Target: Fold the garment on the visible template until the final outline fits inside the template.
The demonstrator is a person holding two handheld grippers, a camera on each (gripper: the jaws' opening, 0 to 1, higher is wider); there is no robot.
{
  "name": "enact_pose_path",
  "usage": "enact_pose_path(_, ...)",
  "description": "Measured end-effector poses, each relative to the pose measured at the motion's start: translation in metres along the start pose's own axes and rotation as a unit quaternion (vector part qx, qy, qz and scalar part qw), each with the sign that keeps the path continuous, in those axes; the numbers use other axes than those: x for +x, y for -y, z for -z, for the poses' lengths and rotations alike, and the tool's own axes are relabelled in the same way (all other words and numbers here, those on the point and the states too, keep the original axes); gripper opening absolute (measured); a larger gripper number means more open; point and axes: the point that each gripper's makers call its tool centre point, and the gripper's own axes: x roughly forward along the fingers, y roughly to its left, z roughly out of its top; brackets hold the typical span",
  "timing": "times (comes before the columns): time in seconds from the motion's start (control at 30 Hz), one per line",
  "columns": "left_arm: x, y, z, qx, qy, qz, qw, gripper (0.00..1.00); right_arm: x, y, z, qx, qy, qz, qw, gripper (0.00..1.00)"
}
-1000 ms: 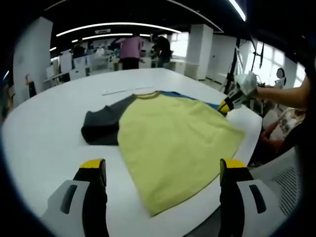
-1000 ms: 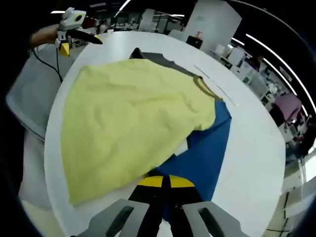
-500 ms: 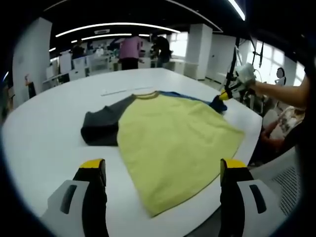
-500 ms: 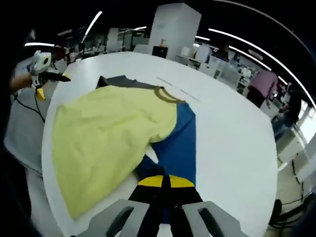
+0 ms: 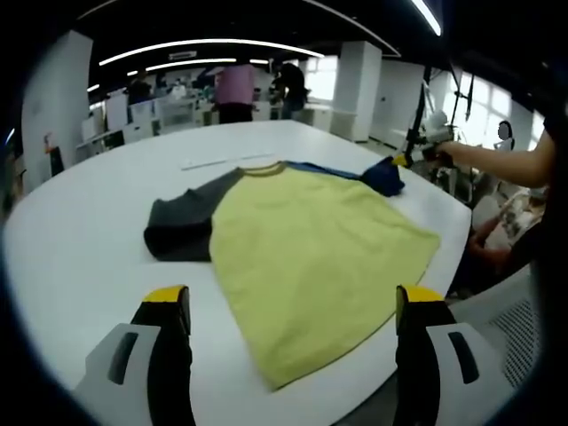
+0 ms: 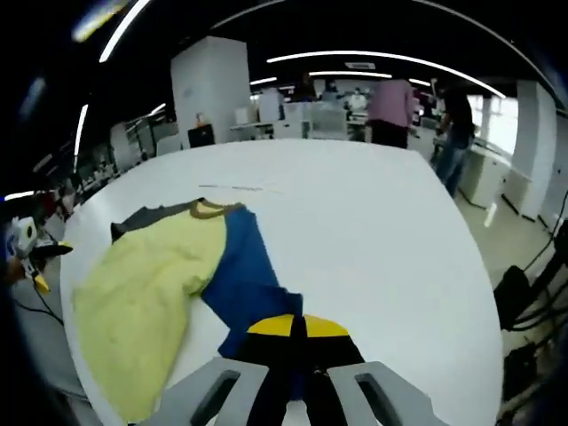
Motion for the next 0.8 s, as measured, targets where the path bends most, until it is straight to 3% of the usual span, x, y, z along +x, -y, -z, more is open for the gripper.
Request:
enact_pose_path(0.13,0.000,-0.001,0.000,0.000,-0.001,-0.002,1.0000,0.93,0.013,0.008,0.011,0.053,-0.007,0.009,0.9985,0.00)
enact_pose_path(0.53,-0.001,0.001,-0.001,0.001,0.002,-0.005,1.0000,0.93,0.028,0.022,0.031,0.025,-0.058,0.051,0.9967,0.00)
enact_pose_path(0.67,-0.003,-0.001,-0.002,0.004,0.003,-0.009,0.9999,0.94,0.022,0.020,0.018,0.011,-0.039,0.061,0.9973,0.14)
enact_pose_path(0.8,-0.003,-0.001,-0.002,0.006,0.004,-0.009,0.9999,0.95,0.018,0.006,0.006,-0.002,-0.025,0.048,0.9985,0.29)
